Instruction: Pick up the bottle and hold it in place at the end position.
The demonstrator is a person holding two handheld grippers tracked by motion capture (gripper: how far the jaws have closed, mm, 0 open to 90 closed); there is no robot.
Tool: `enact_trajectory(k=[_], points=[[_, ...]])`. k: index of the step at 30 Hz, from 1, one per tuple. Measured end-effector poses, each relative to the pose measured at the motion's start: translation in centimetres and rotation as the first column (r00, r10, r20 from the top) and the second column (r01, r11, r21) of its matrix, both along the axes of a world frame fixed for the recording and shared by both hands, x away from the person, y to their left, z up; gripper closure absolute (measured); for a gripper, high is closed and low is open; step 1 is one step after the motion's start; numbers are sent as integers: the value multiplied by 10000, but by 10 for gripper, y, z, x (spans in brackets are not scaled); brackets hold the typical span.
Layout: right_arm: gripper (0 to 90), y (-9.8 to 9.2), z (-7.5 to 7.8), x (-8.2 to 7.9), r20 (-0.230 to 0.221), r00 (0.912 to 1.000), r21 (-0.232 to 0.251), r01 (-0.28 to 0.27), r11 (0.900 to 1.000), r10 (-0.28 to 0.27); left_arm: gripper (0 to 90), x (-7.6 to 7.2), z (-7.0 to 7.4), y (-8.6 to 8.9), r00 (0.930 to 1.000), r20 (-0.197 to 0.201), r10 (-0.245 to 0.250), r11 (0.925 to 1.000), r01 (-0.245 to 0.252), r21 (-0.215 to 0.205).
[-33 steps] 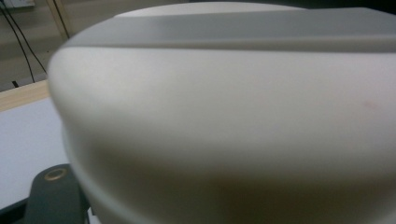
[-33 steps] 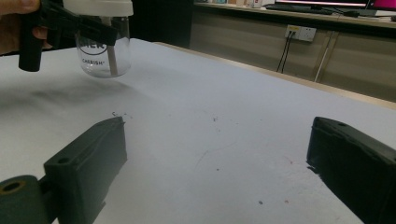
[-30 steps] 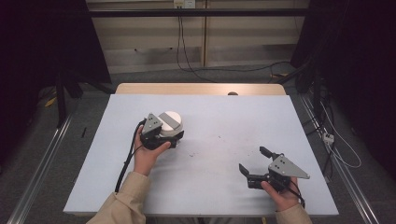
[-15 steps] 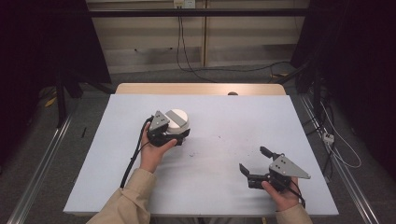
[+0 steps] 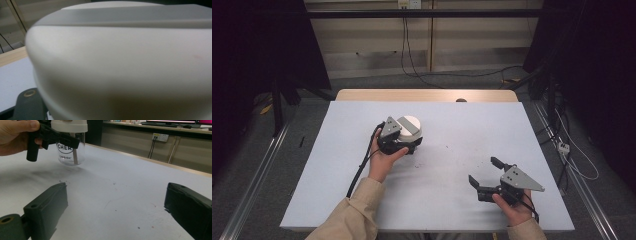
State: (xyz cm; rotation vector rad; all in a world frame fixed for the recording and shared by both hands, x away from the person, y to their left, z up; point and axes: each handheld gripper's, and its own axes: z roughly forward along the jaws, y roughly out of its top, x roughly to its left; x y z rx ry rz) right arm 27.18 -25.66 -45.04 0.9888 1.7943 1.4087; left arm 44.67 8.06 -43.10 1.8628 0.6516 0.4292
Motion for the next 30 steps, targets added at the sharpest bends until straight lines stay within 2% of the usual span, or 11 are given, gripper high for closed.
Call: enact_trajectory(k=[5,11,30], points=[[45,-1,0,0,-9,10000,2,18,10000,-18,185,4,-1,-1,9999,-70,82,9999,-82,-96],[46,-1,-1,0,-28,10000,55,14,10000,-14,185,7,-2,-6,10000,-8,45,10000,-45,14],[47,-2,-2,0,-83,9999,152,-59,9999,60,185,5,-2,-17,9999,39,-113,9999,113,78]])
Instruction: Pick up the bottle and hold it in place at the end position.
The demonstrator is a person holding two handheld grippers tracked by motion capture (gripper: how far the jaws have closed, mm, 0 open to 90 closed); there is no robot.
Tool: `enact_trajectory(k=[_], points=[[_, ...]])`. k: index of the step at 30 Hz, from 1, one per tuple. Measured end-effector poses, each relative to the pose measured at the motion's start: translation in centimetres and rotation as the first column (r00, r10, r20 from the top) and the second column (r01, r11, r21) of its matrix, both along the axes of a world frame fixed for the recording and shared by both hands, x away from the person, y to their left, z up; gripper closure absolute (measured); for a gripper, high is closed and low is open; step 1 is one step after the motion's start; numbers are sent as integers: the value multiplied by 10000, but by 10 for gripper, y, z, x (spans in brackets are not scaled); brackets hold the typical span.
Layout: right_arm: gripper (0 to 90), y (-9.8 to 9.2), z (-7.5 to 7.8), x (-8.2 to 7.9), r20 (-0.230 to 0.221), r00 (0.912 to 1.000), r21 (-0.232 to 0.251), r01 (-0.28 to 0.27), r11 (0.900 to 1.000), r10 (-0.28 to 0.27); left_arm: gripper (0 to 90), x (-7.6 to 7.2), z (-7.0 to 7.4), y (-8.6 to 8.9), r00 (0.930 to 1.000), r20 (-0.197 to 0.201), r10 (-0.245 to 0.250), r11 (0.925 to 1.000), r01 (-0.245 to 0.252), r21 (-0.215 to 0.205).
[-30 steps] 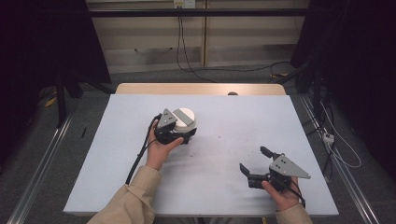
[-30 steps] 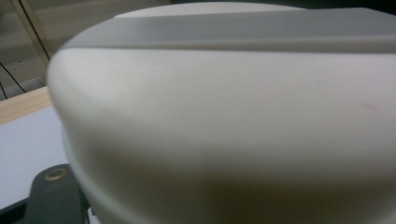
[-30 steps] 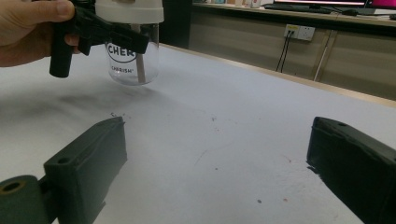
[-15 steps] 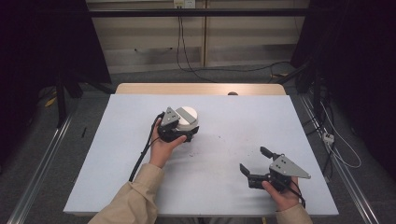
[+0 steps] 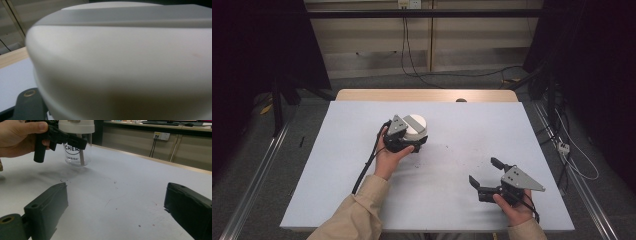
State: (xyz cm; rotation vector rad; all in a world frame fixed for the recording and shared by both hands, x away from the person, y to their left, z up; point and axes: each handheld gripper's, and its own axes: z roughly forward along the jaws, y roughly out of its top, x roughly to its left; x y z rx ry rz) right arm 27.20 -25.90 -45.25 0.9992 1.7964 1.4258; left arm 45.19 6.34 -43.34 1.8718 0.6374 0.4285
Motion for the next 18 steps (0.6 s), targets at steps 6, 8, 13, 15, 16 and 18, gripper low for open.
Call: enact_trajectory(k=[6,8,13,15,16,18], points=[[46,-3,1,1,17,9999,93,128,9999,-129,185,-1,-4,-6,9999,-42,-145,9998,145,97],[46,-3,1,1,10,9999,87,128,9999,-128,185,-1,-6,-8,9997,-7,-224,9996,224,173],[47,-1,1,1,33,10000,23,76,10000,-76,185,0,-9,-9,9998,-56,-173,9996,174,221],[46,0,1,0,55,10000,-15,76,10000,-76,185,0,-9,-10,9998,-9,-192,9997,192,153],[46,0,1,0,44,10000,-28,86,10000,-85,185,-1,-9,-10,9998,-1,-183,9997,183,155],[47,0,1,0,54,10000,-42,80,10000,-80,185,0,-9,-11,9998,21,-207,9997,206,135]])
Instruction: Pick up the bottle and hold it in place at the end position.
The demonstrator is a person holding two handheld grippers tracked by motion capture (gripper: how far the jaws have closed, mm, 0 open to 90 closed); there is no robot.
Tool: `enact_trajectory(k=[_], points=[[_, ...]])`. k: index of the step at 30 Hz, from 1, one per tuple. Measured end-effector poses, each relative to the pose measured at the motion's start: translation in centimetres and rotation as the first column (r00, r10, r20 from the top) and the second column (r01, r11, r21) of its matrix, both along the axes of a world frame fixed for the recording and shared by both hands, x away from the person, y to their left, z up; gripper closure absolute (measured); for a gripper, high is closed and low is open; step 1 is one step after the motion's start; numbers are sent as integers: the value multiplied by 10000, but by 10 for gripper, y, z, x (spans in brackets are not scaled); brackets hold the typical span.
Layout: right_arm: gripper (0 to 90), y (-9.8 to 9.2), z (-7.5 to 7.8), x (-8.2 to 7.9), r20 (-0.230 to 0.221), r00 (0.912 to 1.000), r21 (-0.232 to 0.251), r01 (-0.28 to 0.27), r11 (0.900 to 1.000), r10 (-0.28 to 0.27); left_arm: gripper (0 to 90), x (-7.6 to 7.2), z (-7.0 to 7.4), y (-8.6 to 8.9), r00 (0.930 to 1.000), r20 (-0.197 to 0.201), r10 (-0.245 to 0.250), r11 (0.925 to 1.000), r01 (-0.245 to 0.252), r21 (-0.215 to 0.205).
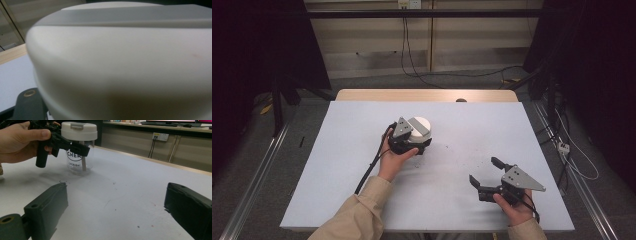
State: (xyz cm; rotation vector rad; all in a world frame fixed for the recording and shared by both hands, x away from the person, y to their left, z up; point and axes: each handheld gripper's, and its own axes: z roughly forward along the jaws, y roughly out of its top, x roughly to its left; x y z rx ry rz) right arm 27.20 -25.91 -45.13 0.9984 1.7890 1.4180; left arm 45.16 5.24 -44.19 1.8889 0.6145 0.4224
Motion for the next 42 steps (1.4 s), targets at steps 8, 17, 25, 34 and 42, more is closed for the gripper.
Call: enact_trajectory(k=[8,17,25,34,42], points=[[47,-2,0,1,-30,10000,75,69,9999,-69,185,2,-2,-7,10000,22,-45,10000,45,-88],[47,-2,0,0,7,10000,13,87,10000,-87,185,5,-5,-17,9999,14,-157,9999,157,-25],[47,-3,0,0,12,10000,25,93,10000,-93,185,6,-9,-21,9996,69,-283,9996,283,11],[47,-2,0,0,-30,10000,-36,13,10000,-13,184,8,-13,-20,9992,-27,-391,9991,391,-186],[45,2,-1,4,-177,9998,-163,14,9999,-17,184,7,-15,-17,9988,15,-493,9985,493,-252]])
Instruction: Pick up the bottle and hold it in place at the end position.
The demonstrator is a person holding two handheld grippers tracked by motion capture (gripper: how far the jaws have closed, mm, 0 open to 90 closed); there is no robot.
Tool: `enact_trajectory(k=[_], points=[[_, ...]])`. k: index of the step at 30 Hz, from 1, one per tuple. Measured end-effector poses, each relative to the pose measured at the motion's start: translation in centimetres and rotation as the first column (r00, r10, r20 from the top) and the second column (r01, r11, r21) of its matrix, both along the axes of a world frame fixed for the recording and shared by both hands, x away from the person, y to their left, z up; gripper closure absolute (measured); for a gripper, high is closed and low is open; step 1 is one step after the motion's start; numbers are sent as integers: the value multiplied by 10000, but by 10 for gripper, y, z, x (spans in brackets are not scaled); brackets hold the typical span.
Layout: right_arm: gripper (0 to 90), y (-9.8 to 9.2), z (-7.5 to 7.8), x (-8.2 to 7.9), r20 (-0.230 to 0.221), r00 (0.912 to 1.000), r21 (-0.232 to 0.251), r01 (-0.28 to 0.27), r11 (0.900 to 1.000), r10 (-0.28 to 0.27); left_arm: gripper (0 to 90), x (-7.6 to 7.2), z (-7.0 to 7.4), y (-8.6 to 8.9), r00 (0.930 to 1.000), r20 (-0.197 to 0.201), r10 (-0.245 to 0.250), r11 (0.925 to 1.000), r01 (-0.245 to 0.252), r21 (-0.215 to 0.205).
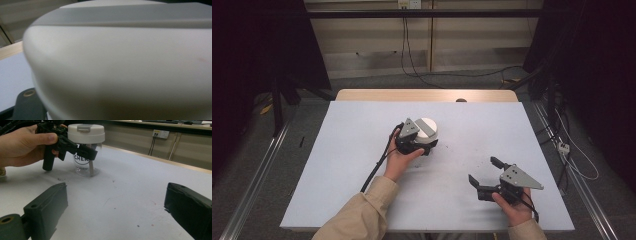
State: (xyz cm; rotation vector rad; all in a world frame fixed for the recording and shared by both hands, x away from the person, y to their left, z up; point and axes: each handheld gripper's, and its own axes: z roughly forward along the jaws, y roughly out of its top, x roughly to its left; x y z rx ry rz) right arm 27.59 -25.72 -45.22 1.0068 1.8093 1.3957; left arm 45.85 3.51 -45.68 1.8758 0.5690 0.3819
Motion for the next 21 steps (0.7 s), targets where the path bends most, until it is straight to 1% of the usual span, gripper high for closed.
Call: enact_trajectory(k=[1,5,7,8,10,13,15,16,18,20,21], points=[[45,2,1,3,-4,10000,-131,25,9999,-25,184,-1,-1,1,10000,35,22,10000,-22,-10],[46,6,2,8,-90,10000,-235,31,9997,-33,184,-2,-1,1,9999,120,-48,10000,47,71],[46,6,3,12,-204,9998,-184,60,9998,-64,184,-2,-1,1,9998,171,-70,9999,69,83],[45,7,3,14,-316,9994,-152,130,9998,-135,184,-2,-2,2,9999,118,-31,10000,31,4],[46,8,4,18,-419,9989,-94,202,9998,-206,184,-2,-2,1,9999,116,-44,10000,45,-14],[47,12,6,23,-624,9979,-130,167,9998,-174,176,-2,-3,1,9997,244,-33,9994,25,337],[48,14,6,25,-656,9977,-166,160,9997,-171,174,-2,-4,1,9998,189,-68,9991,60,420],[54,19,8,28,-703,9975,-254,96,9996,-114,173,-3,-4,1,9999,166,20,9991,-26,414],[63,23,10,31,-816,9966,-302,52,9995,-77,174,-1,-4,1,9999,112,-82,9992,77,392],[67,24,10,33,-844,9964,-300,60,9995,-85,175,-1,-4,1,9999,81,-82,9993,79,379],[69,28,11,38,-926,9957,-224,51,9997,-72,176,-1,-4,1,9999,69,-74,9993,71,379]])
